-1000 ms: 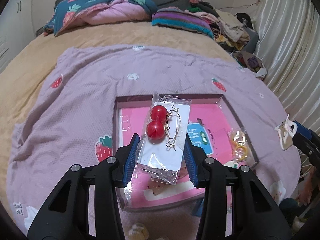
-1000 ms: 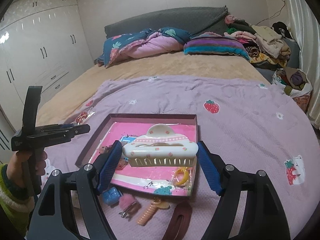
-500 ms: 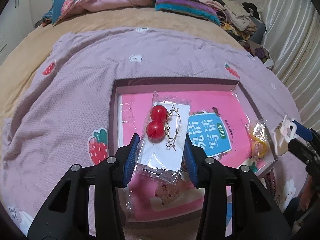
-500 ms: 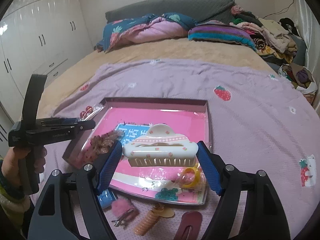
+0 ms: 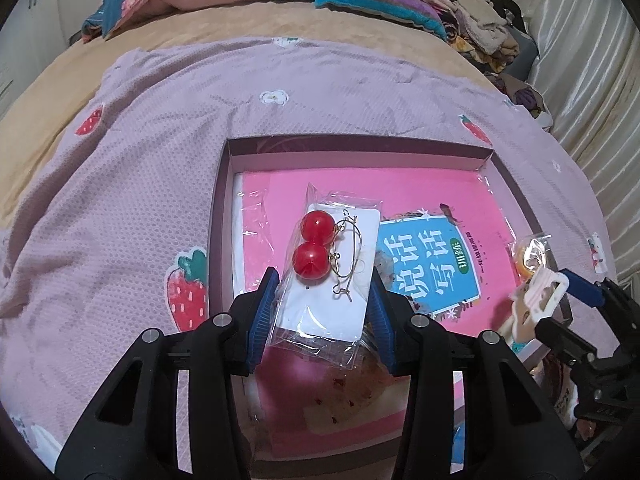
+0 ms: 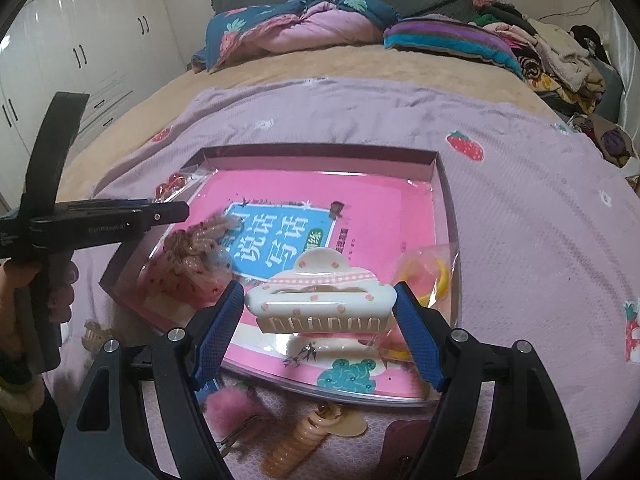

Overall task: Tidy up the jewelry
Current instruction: 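Lower both held items into the tray and open both tools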

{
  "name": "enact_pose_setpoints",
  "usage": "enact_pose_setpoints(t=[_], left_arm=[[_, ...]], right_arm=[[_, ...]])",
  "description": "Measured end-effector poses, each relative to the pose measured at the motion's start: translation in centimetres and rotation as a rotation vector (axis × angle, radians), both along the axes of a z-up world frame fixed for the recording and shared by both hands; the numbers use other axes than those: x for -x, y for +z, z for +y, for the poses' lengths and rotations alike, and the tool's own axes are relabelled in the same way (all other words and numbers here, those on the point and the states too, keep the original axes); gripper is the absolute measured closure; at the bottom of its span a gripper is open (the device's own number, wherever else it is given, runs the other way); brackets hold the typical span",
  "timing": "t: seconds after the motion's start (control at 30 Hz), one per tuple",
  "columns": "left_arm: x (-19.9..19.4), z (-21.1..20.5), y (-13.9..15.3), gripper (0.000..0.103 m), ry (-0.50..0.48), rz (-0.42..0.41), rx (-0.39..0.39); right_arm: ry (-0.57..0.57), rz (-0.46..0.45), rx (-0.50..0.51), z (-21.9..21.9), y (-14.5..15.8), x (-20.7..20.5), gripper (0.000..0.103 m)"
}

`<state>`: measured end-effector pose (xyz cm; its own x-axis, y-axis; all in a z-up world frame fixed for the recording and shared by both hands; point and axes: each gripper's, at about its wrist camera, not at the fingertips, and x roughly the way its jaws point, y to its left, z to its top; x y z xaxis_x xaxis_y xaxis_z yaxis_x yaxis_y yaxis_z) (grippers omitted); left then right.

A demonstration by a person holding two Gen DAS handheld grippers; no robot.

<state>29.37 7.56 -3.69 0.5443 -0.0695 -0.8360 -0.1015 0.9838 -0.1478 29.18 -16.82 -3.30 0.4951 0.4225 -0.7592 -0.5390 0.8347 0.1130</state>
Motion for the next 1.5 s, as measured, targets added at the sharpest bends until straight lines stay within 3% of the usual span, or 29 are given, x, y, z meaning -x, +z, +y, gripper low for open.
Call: enact_pose_setpoints(t=[0.57, 1.1, 1.4, 1.5], left_arm=[[0.8, 0.2, -0.2, 0.068, 0.012, 0.007, 0.009], [4.4, 0.4, 4.9, 0.066, 0.035, -0.097, 0.033], [7.5, 0.1, 8.8, 0.037, 0.044, -0.185, 0.035], [8.8, -0.1, 10.2, 0.021, 0.052, -0.221, 0.037]], right_arm=[[-0.022, 0.048, 0.021, -0.4, -1.3, 0.3, 0.028], [-0.08, -0.053, -0.089, -4.6, 4.7, 4.3, 0.017], [-0.099, -0.132, -0.137, -6.5, 8.4, 6.7, 0.016], [-0.103, -0.151, -0.148, -7.2, 9.2, 7.5, 0.015]])
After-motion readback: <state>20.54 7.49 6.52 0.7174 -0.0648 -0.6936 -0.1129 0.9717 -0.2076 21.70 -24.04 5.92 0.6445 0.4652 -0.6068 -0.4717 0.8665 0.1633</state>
